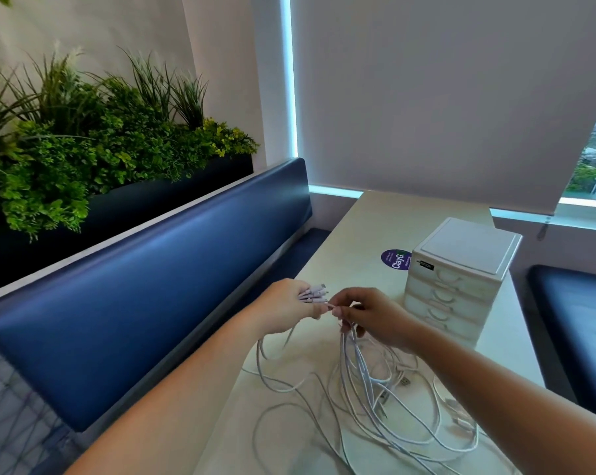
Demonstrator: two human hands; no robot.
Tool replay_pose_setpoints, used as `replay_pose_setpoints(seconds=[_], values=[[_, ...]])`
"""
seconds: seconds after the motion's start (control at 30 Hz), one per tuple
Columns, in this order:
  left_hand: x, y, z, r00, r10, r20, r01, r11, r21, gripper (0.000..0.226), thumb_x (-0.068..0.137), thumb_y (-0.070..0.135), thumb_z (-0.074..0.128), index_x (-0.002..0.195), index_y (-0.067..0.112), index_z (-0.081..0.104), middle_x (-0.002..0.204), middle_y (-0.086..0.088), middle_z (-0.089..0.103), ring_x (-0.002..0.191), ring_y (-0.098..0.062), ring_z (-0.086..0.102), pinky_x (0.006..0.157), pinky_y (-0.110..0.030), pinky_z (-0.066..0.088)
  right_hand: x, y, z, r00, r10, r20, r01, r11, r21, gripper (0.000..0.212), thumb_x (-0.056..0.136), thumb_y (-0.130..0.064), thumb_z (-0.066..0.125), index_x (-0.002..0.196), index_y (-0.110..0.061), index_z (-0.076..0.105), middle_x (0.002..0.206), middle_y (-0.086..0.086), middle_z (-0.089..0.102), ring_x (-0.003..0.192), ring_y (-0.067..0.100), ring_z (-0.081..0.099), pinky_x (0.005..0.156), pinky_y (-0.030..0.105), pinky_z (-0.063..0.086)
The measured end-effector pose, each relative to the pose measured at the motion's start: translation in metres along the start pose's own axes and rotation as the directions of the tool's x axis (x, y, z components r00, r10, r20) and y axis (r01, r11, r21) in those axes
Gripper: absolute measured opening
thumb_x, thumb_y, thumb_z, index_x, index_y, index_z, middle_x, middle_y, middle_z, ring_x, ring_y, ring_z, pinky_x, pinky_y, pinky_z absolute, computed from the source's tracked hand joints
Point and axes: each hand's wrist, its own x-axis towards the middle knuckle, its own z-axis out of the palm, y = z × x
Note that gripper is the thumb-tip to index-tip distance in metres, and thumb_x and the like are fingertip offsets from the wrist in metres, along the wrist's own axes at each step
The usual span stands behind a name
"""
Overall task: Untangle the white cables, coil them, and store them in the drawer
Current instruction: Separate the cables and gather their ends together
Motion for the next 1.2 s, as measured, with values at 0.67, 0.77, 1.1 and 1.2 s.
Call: replay_pose_setpoints(seconds=[0.67, 0.77, 1.1, 1.2], values=[[-0.004, 0.028, -0.04, 0.898, 0.197, -0.392, -0.236, 0.97, -0.053, 0.021, 0.087, 0.027, 0.072, 0.074, 0.026, 0.056, 0.068, 0.011, 0.054, 0.061, -0.002, 0.047, 0.058, -0.017, 0.036, -0.007, 0.032, 0.002, 0.991, 0.09, 0.101, -0.012, 0.8, -0.599, 0.024, 0.08, -0.013, 0.069, 0.072, -0.029, 0.053, 0.077, -0.011, 0.06, 0.08, 0.013, 0.059, 0.074, 0.024, 0.048], [-0.004, 0.03, -0.039, 0.893, 0.201, -0.402, -0.249, 0.966, -0.069, 0.019, 0.089, 0.026, 0.07, 0.076, 0.027, 0.056, 0.071, 0.01, 0.056, 0.065, -0.003, 0.049, 0.062, -0.018, 0.039, -0.006, 0.029, -0.001, 0.981, 0.123, 0.148, -0.006, 0.789, -0.615, 0.013, 0.084, -0.018, 0.067, 0.078, -0.023, 0.057, 0.082, -0.008, 0.06, 0.082, 0.013, 0.057, 0.078, 0.026, 0.047], [-0.005, 0.023, -0.036, 0.92, 0.171, -0.353, -0.207, 0.976, -0.067, 0.016, 0.089, 0.024, 0.068, 0.088, 0.01, 0.062, 0.07, 0.005, 0.053, 0.064, -0.011, 0.044, 0.06, -0.023, 0.037, -0.005, 0.025, -0.021, 0.998, -0.051, -0.035, 0.02, 0.8, -0.6, 0.014, 0.089, -0.01, 0.06, 0.084, -0.02, 0.067, 0.078, -0.012, 0.064, 0.074, 0.006, 0.064, 0.067, 0.009, 0.044], [-0.005, 0.022, -0.034, 0.933, 0.122, -0.34, -0.161, 0.983, -0.088, 0.029, 0.092, 0.034, 0.065, 0.086, 0.006, 0.059, 0.068, 0.005, 0.051, 0.06, -0.008, 0.042, 0.056, -0.021, 0.033, -0.003, 0.022, -0.027, 0.991, -0.04, -0.129, -0.018, 0.905, -0.426, 0.02, 0.094, -0.007, 0.051, 0.081, -0.021, 0.056, 0.079, -0.002, 0.068, 0.071, 0.012, 0.069, 0.073, 0.029, 0.057]])
